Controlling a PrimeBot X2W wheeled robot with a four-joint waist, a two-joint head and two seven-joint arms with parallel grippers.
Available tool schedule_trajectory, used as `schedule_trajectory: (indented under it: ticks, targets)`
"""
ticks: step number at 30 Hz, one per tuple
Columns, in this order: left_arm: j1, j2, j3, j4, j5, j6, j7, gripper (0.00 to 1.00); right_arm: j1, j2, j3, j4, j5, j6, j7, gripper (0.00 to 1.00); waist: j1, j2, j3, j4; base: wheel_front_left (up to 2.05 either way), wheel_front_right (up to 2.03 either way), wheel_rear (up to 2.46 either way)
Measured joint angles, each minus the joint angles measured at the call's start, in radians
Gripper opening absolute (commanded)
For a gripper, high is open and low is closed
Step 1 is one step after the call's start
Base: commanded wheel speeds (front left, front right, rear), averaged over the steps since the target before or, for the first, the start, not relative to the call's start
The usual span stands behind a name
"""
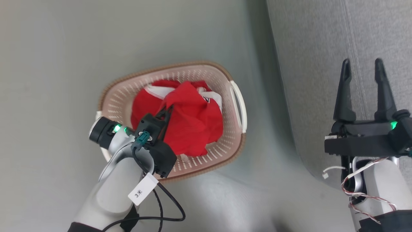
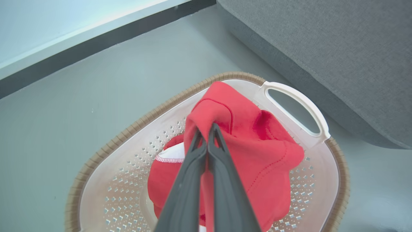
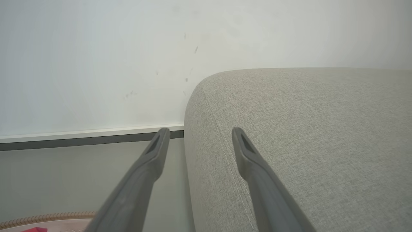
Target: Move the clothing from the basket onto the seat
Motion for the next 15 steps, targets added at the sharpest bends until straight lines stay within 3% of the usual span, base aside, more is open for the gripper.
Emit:
schedule_trajectory:
  ticks: [15]
  targets:
    - [-0.015,-0.004,-0.032,-0.116,-0.023,-0.031,0.000,0.00,0.012,0.000,0.008,0.122,-0.008,0.035,0.000,1.00,0.0000,0.0000,-0.196,0.093,0.00,0.00,0.00]
